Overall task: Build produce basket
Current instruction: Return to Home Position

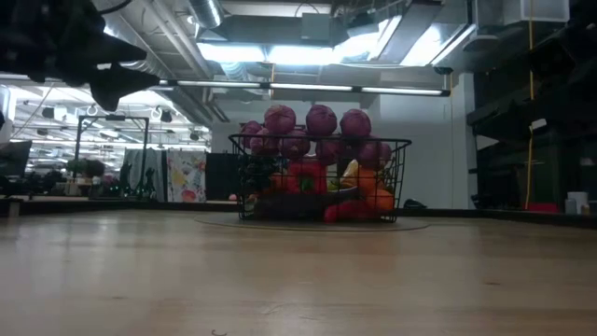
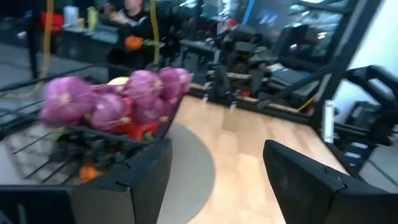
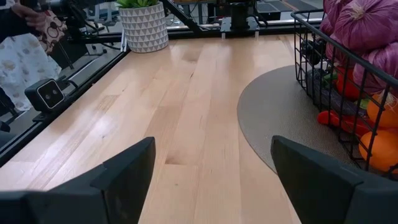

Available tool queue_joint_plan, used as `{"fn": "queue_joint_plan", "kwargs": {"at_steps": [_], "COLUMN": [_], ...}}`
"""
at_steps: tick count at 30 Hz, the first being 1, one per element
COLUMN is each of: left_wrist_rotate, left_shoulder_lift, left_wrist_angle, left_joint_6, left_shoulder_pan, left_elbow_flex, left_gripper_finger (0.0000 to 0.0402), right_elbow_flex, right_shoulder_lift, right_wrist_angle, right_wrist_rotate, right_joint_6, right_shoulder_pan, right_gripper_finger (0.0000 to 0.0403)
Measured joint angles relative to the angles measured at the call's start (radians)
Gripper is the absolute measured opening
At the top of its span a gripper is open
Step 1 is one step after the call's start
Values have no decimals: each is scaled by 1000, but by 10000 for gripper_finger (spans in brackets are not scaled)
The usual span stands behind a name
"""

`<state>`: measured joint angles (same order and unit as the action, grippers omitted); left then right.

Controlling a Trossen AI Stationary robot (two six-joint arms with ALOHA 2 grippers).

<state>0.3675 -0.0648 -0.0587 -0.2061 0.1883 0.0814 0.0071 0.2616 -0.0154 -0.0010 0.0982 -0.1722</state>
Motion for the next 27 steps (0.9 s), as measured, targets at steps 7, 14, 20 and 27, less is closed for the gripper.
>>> {"fn": "queue_joint_plan", "kwargs": {"at_steps": [7, 14, 20, 27], "left_wrist_rotate": [-39, -107, -253, -254], "left_shoulder_lift": [61, 59, 51, 52], "left_wrist_angle": [-65, 3, 26, 25], "left_joint_6": [33, 57, 80, 85], "left_shoulder_pan": [-4, -27, -27, -26], "left_elbow_flex": [-74, -74, -74, -74], "left_gripper_finger": [247, 247, 247, 247], "right_elbow_flex": [0, 0, 0, 0], "right_shoulder_lift": [0, 0, 0, 0], "right_wrist_angle": [0, 0, 0, 0], "right_wrist_rotate": [0, 7, 7, 7], "right_joint_6": [-23, -32, -29, -24], "right_shoulder_pan": [0, 0, 0, 0], "right_gripper_finger": [322, 322, 322, 322]}}
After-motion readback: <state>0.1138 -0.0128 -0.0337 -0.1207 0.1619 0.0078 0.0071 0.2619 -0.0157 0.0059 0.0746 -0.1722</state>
